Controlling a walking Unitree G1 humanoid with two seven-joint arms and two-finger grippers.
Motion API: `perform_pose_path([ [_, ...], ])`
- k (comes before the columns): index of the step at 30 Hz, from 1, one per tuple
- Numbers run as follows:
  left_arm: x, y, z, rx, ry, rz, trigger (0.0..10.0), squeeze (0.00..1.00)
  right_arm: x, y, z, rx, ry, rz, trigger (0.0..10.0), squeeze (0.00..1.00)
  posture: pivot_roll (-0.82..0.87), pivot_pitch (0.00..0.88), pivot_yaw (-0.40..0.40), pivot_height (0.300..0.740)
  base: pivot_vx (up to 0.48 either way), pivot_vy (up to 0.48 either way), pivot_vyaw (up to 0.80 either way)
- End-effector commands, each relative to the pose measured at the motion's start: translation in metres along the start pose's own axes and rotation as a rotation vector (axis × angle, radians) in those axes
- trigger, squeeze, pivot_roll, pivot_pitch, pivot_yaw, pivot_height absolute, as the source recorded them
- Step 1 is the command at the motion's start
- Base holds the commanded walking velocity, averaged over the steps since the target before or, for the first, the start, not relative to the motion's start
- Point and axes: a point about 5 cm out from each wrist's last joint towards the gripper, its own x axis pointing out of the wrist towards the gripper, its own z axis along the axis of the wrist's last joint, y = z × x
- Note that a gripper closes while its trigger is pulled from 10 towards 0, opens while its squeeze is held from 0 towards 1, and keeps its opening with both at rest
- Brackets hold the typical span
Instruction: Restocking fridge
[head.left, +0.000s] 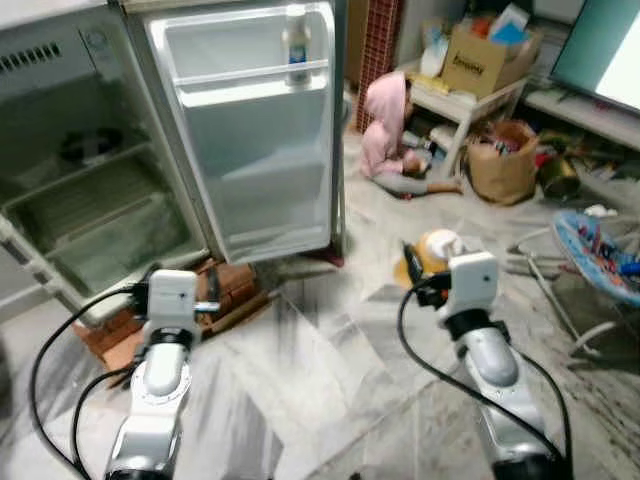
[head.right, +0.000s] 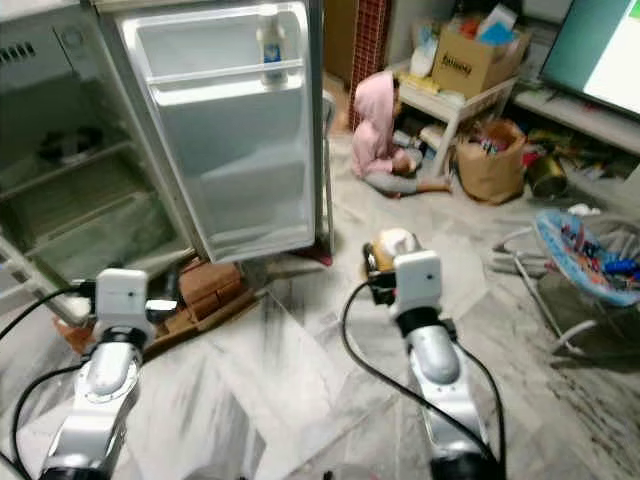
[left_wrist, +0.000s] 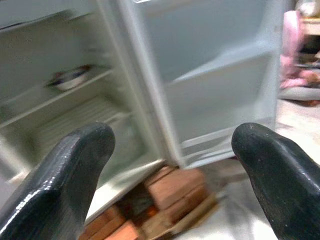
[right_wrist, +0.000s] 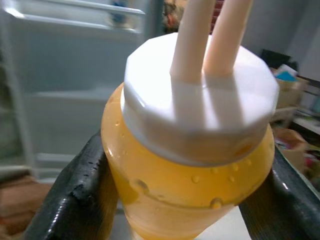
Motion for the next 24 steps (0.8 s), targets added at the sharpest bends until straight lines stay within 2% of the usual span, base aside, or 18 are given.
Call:
perform_pose_path([
  [1,0.001,0.008,-0.002,0.019,0.01,0.02,10.0,0.0,0.004,0.005,0.009,0.006,-0.047,0.015,10.0,0.0,0.11,0.041,-0.021,0.74,0.48,0.0,0.52],
  [3,0.001,0.008,-0.005,0.018,0.02,0.017,10.0,0.0,0.005,0.005,0.01,0.004,-0.048,0.017,10.0,0.0,0.11,0.044,-0.025,0.74,0.48,0.0,0.61],
  [12,0.0,0.001,-0.005,0.004,0.029,0.008,10.0,0.0,0.01,0.004,0.013,-0.01,-0.056,0.036,10.0,0.0,0.1,0.048,-0.037,0.74,0.48,0.0,0.1],
  [24,0.001,0.001,-0.007,-0.006,0.041,0.017,10.0,0.0,0.014,0.004,0.014,-0.017,-0.06,0.055,10.0,0.0,0.1,0.047,-0.038,0.74,0.48,0.0,0.8],
])
